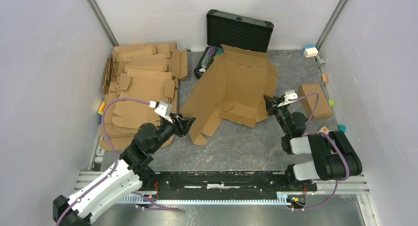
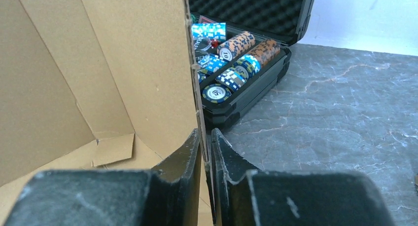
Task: Fold the paper box
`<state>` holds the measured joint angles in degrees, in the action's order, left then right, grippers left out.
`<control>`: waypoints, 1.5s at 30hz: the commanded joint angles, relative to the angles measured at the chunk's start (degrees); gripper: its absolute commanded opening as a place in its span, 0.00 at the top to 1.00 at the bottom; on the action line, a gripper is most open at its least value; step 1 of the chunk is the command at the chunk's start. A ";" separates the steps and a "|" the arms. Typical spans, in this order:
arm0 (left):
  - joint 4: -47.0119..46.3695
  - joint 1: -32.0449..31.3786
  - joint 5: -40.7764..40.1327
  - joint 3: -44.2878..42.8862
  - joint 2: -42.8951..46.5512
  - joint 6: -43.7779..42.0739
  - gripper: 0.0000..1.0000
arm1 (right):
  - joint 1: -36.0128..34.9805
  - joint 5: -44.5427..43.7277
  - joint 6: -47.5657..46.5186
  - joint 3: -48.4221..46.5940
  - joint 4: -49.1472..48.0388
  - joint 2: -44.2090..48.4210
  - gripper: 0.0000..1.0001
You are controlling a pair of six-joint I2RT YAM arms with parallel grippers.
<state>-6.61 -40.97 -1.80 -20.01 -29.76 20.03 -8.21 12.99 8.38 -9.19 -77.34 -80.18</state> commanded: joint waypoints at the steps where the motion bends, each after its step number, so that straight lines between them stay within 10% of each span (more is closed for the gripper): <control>1: -5.67 -0.16 -5.54 0.76 -4.13 -4.67 0.47 | -0.74 -0.70 -2.30 0.66 -6.03 -0.09 0.81; 7: -12.09 -0.16 -5.92 -2.40 -14.46 -8.13 0.44 | -0.84 -0.93 -2.42 1.32 -6.86 0.25 0.80; 17: -16.28 -0.21 -2.86 -3.61 -15.76 -14.16 0.92 | -1.93 -9.85 -1.33 0.68 8.11 5.30 0.51; 45: -19.24 -2.34 4.88 0.50 -16.15 -13.88 0.93 | -13.45 -21.98 6.29 -1.85 34.80 11.44 0.25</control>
<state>-23.35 -42.85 1.85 -20.16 -46.30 7.60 -21.02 -7.66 14.79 -10.81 -43.03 -70.00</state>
